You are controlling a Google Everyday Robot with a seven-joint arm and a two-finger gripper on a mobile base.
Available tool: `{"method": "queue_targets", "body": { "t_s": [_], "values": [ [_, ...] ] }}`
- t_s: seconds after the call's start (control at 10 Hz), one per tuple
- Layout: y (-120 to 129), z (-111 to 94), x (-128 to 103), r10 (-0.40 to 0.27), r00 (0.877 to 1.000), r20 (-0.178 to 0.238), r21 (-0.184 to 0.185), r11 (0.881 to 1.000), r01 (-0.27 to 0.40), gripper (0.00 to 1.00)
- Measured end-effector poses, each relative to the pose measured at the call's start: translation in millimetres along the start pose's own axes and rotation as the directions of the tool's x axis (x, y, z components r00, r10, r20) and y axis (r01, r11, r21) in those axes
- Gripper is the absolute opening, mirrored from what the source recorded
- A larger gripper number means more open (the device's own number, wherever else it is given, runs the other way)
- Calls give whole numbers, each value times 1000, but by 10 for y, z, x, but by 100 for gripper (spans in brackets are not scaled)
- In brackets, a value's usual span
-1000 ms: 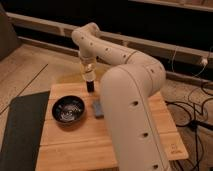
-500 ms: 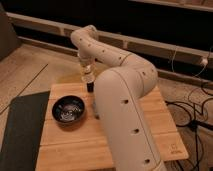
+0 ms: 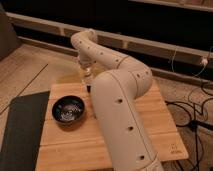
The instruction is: Place the ceramic cup over the eraser
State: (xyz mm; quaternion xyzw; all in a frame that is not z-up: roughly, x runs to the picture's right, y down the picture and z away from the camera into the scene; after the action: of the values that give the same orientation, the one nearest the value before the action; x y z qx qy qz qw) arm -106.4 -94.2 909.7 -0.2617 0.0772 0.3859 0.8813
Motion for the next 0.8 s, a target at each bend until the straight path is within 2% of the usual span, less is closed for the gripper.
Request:
{"method": "queue_targets", "body": {
  "t_s": [0.3,0.4,0.6,0.8],
  "values": [
    [-55,155,10,1,1000,-6,10,1000,-1,0],
    [-70,199,-52,-6,1000,16,15,1000,5,0],
    [-83,235,-218,-23,996,88,16,1000,22,0],
    [-60,302,-268,-20,990,140,-7,1000,21,0]
  ]
}}
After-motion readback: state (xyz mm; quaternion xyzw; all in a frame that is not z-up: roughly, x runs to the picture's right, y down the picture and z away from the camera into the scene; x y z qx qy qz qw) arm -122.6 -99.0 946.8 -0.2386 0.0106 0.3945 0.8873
